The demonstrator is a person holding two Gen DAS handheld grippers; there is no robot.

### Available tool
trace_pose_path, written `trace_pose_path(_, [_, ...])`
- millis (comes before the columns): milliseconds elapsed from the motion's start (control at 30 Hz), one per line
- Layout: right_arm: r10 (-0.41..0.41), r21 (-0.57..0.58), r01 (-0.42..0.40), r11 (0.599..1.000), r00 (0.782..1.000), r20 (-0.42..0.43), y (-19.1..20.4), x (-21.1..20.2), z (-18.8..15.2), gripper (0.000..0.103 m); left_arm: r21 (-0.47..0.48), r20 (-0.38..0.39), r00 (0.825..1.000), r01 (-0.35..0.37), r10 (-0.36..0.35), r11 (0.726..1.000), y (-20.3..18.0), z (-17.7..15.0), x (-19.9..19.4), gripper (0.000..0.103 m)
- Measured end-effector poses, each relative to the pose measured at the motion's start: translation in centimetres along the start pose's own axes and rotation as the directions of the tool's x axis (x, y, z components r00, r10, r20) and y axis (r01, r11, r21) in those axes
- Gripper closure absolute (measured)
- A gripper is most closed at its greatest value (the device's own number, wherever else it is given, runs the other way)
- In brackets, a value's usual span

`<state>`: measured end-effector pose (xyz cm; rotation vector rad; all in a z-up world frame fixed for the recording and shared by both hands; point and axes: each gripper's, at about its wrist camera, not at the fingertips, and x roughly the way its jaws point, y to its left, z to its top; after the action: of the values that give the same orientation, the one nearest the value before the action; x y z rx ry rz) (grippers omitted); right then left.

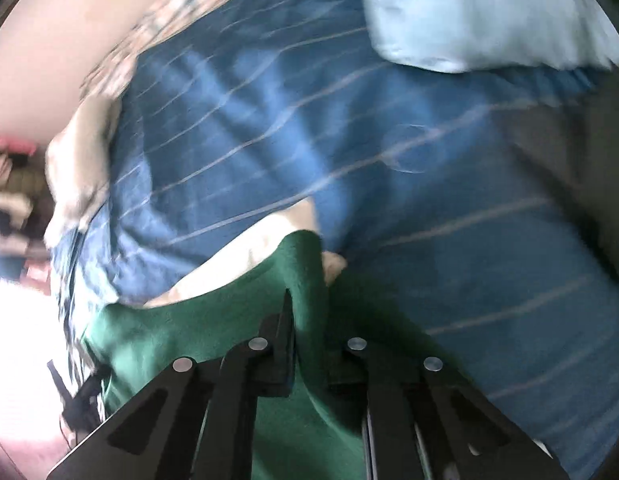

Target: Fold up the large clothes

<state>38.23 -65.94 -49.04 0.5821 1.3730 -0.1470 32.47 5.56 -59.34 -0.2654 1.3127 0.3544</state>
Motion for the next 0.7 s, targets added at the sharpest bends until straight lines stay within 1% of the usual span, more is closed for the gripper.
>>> trace_pose_path(33, [-0.01,0.024,0.011,1.0,1.0,-0.02,-0.7,0.5,0.1,0.096,-0.009,0.01,1.0,0.009,-0.009,1.0,0.1,0.0,0.1,0.0])
trace_pose_path(100, [-0.035,0.045,0.041,0.998,0.991,-0.127,-1.4,2.8,0.7,0.095,-0.046,0.032,0.999,0.041,-0.04,0.998,0.4,0.2,0.5,0.0])
trace_pose_path(133, [-0.049,0.029,0.053,0.998,0.989,-0.136,-1.1,3.0,0.9,0.095,-0.072,0.042,0.998,0.057,-0.054,0.996,0.7,0.3,0.5,0.0])
trace_pose_path(200, [-0.071,-0.017,0.07,0.997,0.991,-0.11,-0.1,2.3,1.5,0.095,-0.089,0.035,0.998,0.062,-0.059,0.994,0.9,0.5,0.5,0.0])
trace_pose_path(267, [-0.083,-0.066,0.079,0.995,0.995,-0.06,1.2,0.1,1.7,0.095,-0.089,0.021,0.998,0.054,-0.052,0.995,0.7,0.7,-0.1,0.0])
trace_pose_path(300, [-0.08,-0.09,0.076,0.993,0.996,-0.049,1.9,-0.9,1.7,0.091,-0.093,0.021,0.999,0.049,-0.048,0.994,0.7,0.8,-0.6,0.0])
trace_pose_path(333, [-0.078,-0.143,0.07,0.987,0.996,-0.049,2.9,-2.3,1.4,0.091,-0.099,0.021,0.999,0.048,-0.046,0.994,0.9,0.7,-1.3,0.0])
trace_pose_path(367, [-0.076,-0.18,0.065,0.981,0.996,-0.05,3.7,-3.3,1.0,0.091,-0.108,0.029,0.998,0.066,-0.063,0.992,1.1,0.6,-2.3,0.0])
trace_pose_path(433, [-0.057,-0.26,0.044,0.965,0.998,-0.041,5.5,-5.9,-0.4,0.09,-0.107,0.066,0.994,0.09,-0.083,0.99,1.6,-0.2,-5.2,0.0])
trace_pose_path(467, [-0.048,-0.301,0.031,0.953,0.998,-0.05,6.4,-7.2,-1.7,0.09,-0.099,0.084,0.992,0.107,-0.099,0.989,1.9,-0.9,-7.4,0.0])
trace_pose_path(500, [-0.048,-0.316,0.027,0.948,0.997,-0.06,7.2,-7.7,-2.5,0.088,-0.095,0.094,0.991,0.103,-0.094,0.99,2.1,-1.6,-8.8,0.0])
trace_pose_path(533, [-0.048,-0.333,0.019,0.943,0.996,-0.079,7.9,-8.5,-3.9,0.085,-0.092,0.095,0.993,0.072,-0.064,0.993,2.5,-2.6,-10.7,0.0])
trace_pose_path(567, [-0.044,-0.341,0.006,0.94,0.994,-0.104,8.4,-9.4,-5.4,0.082,-0.085,0.088,0.995,0.064,-0.057,0.994,2.9,-3.6,-12.2,0.0])
trace_pose_path(600, [-0.041,-0.34,-0.006,0.94,0.991,-0.13,8.7,-10.2,-7.0,0.078,-0.083,0.081,0.996,0.056,-0.049,0.995,3.4,-4.6,-13.3,0.0])
trace_pose_path(633, [-0.044,-0.337,-0.007,0.941,0.988,-0.145,8.7,-10.7,-8.1,0.073,-0.094,0.069,0.997,0.026,-0.02,0.995,4.0,-6.0,-14.4,0.0])
trace_pose_path(667, [-0.043,-0.33,-0.014,0.944,0.985,-0.166,8.8,-11.0,-9.5,0.072,-0.108,0.053,0.999,0.014,-0.009,0.994,4.8,-7.2,-14.8,0.0])
trace_pose_path(700, [-0.044,-0.323,-0.018,0.946,0.982,-0.183,8.9,-11.3,-10.5,0.069,-0.131,0.023,1.0,0.022,-0.02,0.991,5.6,-8.6,-15.1,0.0])
